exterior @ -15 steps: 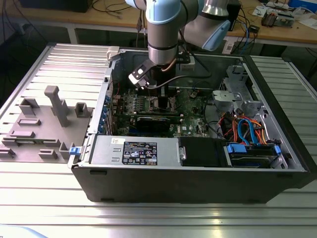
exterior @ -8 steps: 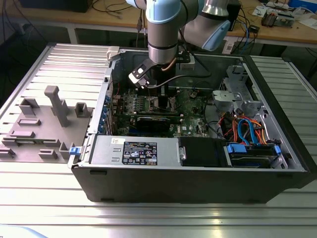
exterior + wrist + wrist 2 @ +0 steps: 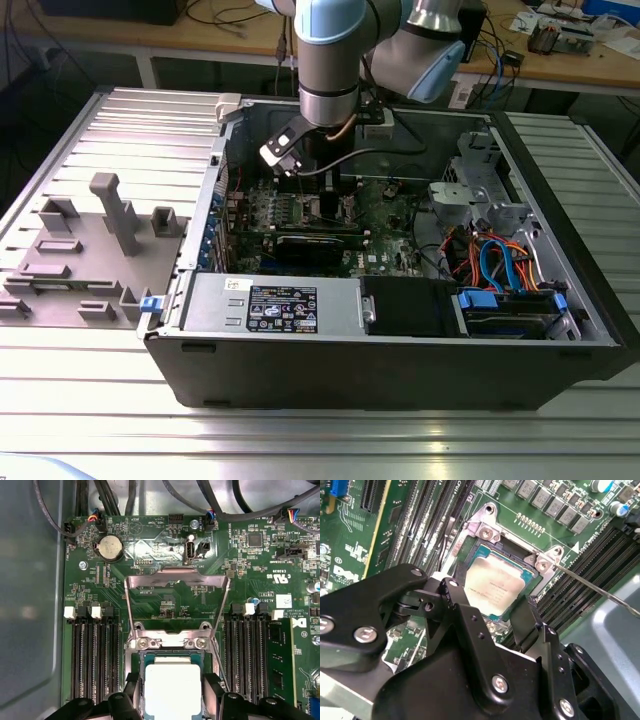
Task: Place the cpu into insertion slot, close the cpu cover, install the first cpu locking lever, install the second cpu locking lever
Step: 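Place the cpu into insertion slot, then close the cpu cover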
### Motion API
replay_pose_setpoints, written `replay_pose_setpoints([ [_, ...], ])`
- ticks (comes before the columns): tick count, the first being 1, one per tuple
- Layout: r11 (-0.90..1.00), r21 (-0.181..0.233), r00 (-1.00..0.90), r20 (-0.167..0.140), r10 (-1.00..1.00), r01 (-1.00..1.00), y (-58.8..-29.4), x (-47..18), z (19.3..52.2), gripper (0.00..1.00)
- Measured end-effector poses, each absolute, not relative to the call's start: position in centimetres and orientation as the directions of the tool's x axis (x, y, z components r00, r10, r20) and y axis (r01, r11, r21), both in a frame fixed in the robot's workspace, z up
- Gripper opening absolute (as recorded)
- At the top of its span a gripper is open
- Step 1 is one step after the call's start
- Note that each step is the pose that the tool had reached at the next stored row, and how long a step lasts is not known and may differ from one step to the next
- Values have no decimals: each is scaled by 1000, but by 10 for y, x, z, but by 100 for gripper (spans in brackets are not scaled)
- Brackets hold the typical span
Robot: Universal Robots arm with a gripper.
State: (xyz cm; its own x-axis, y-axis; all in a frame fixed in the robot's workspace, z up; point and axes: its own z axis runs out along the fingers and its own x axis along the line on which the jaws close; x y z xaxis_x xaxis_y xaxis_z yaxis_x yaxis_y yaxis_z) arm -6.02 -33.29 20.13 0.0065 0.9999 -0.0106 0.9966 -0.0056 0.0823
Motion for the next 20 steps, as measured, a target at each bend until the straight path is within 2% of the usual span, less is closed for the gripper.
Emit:
replay_pose_setpoints([
  [4, -5, 79, 6, -11, 1000, 997, -333, -60, 211, 60],
  [7, -6, 70, 6, -10, 1000, 998, -333, -58, 214, 41],
  [10, -6, 40, 6, -11, 1000, 999, -333, -53, 216, 23],
  [11, -6, 39, 6, -11, 1000, 999, -333, -53, 216, 11],
  [20, -6, 34, 6, -11, 1000, 999, -333, -53, 219, 11],
])
